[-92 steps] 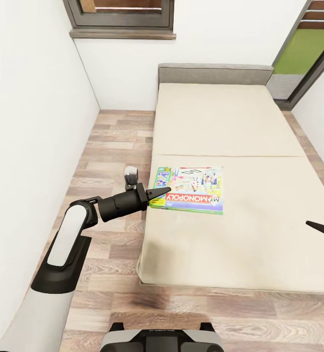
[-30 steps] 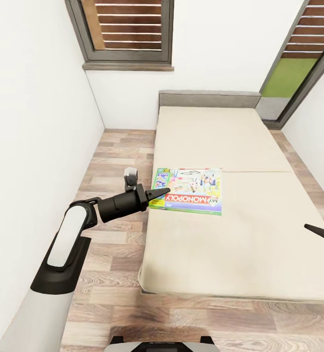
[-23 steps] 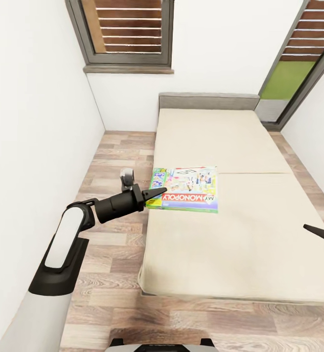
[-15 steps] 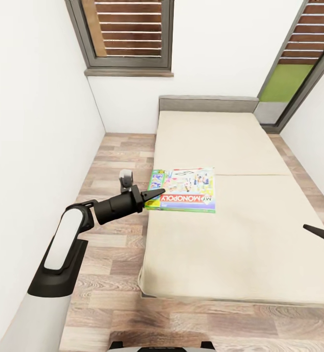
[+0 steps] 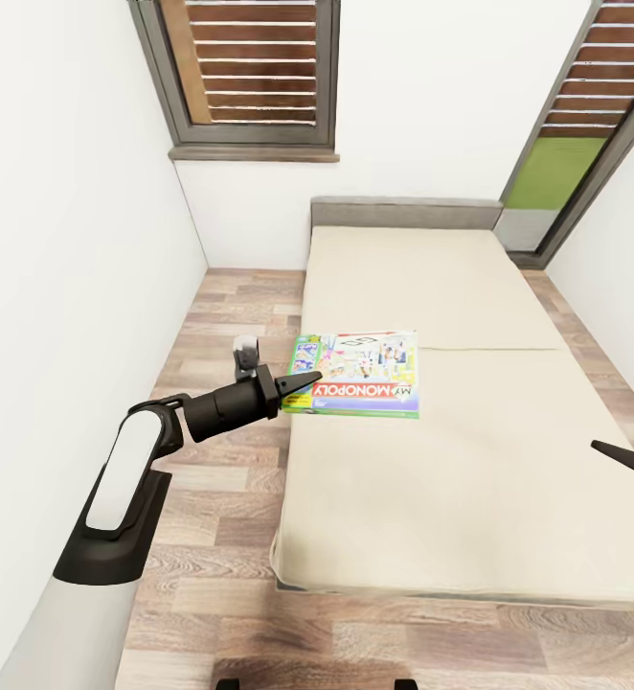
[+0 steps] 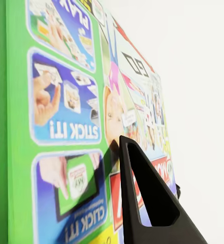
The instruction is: Put all the toys in the child's room - the three board games (two on the bed and one on the table), the two jigsaw puzzles on the table, and the tennis ball on the table - inside the toy box on the table in the child's room.
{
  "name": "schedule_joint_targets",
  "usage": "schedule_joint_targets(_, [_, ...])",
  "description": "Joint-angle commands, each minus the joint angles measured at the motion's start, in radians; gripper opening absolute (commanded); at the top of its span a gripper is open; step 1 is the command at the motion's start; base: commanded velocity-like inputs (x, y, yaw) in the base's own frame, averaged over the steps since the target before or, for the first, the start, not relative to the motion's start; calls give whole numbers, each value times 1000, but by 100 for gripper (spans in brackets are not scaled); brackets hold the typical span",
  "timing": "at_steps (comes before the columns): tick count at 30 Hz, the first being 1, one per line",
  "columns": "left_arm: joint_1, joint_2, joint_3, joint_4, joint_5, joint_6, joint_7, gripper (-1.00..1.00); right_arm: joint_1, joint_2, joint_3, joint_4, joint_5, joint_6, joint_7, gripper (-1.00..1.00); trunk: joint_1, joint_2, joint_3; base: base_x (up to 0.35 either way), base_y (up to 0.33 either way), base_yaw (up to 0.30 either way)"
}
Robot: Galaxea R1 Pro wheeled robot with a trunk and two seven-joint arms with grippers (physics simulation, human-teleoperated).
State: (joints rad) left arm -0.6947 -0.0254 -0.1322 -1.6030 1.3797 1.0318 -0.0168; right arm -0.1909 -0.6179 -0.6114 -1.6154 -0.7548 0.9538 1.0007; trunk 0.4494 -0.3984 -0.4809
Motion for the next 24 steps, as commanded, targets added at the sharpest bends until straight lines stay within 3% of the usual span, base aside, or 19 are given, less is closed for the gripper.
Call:
schedule_joint_targets(1, [-1, 0, 1, 0, -2, 4, -3, -100, -1, 0, -1, 0, 1, 4, 3, 100, 1, -2, 0, 0, 0, 0])
schedule_joint_targets(24, [-2, -7, -10, 0, -9, 4, -1, -100, -2, -1, 2, 0, 1, 3, 3, 100, 1, -2, 38, 0, 0, 0])
